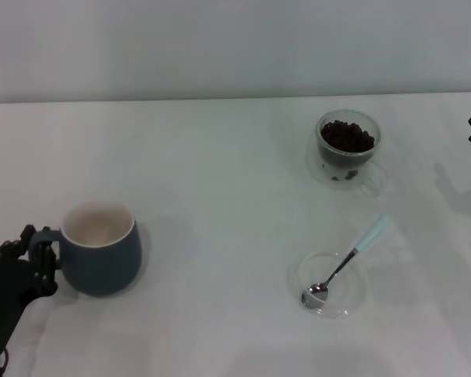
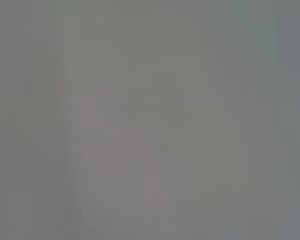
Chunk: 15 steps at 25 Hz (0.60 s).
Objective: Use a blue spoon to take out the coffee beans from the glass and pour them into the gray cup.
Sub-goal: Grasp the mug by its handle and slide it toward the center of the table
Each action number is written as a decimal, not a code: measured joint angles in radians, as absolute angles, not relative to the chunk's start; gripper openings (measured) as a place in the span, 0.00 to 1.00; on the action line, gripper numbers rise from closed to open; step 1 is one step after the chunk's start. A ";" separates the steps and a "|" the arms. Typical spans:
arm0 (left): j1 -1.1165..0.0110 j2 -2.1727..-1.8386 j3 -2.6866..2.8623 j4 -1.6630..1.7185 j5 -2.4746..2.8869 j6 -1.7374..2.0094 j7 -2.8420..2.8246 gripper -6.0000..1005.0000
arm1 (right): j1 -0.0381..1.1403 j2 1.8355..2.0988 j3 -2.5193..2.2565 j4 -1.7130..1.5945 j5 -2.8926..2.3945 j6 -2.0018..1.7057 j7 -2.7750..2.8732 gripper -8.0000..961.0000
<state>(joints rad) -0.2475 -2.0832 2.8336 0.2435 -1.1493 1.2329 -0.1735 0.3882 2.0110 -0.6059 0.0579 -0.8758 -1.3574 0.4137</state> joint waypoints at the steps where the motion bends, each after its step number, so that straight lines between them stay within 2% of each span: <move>1: -0.252 -2.084 2.834 0.244 -1.149 1.231 -0.173 0.21 | 0.388 2.011 -0.606 0.056 -0.876 -1.358 0.414 0.85; 15: -0.343 -2.088 2.834 0.254 -1.148 1.161 -0.173 0.18 | 0.388 2.010 -0.609 0.024 -0.874 -1.348 0.420 0.85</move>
<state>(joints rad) -0.3428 -2.0877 2.8344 0.2536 -1.1477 1.1605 -0.1733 0.3881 2.0096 -0.6090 0.0244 -0.8741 -1.3483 0.4203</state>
